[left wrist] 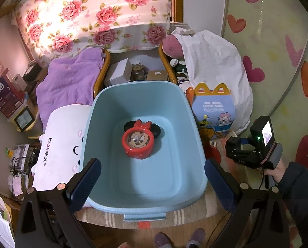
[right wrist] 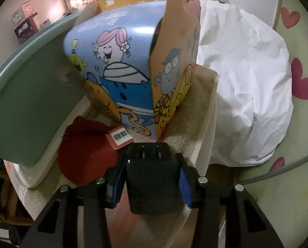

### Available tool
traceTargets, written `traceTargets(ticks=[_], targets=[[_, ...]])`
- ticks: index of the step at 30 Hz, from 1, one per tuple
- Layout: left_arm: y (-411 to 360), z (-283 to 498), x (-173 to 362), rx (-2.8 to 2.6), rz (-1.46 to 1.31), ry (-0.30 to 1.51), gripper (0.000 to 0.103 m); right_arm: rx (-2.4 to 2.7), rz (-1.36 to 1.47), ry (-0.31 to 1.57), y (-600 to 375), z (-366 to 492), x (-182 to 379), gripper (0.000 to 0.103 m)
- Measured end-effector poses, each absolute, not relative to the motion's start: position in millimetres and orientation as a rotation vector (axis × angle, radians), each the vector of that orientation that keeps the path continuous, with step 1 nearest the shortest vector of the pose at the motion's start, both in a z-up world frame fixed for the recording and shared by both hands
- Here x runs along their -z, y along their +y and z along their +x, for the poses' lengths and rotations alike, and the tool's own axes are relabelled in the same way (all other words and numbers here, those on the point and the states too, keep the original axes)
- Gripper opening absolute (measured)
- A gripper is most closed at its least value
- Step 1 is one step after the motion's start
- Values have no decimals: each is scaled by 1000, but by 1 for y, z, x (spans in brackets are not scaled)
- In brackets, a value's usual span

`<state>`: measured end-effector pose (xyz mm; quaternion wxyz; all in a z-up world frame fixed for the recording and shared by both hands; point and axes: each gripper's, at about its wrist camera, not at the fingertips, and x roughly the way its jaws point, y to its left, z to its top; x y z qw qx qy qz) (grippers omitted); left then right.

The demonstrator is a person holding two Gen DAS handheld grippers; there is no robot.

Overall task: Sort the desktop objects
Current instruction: 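Move the right gripper down to the grey charger and close it, then lift the grey charger with the right gripper toward the blue basin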

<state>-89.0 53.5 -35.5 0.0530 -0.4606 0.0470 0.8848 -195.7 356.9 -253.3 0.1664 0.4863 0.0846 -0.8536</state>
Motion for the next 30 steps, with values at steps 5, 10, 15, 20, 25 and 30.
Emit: traceTargets(ticks=[5,10,15,20,25,30], targets=[[46,-79,31,-2691,-1385,142,102,2472,1377,248,346,-181,244,47],[38,-67,26,-2690,-1363,136,102,2493,1385,254,337,-160,238,45],[31,-59,19,-2685,-1338,134,102,2522,1406,232,336,-142,229,45],[28,-55,12,-2679,-1312,148,102,2580,1401,237,329,-126,207,45],[28,-53,4,-2668,-1276,160,102,2647,1394,214,323,-117,181,45],[27,-55,0,-2661,-1255,186,102,2709,1368,206,316,-109,143,45]])
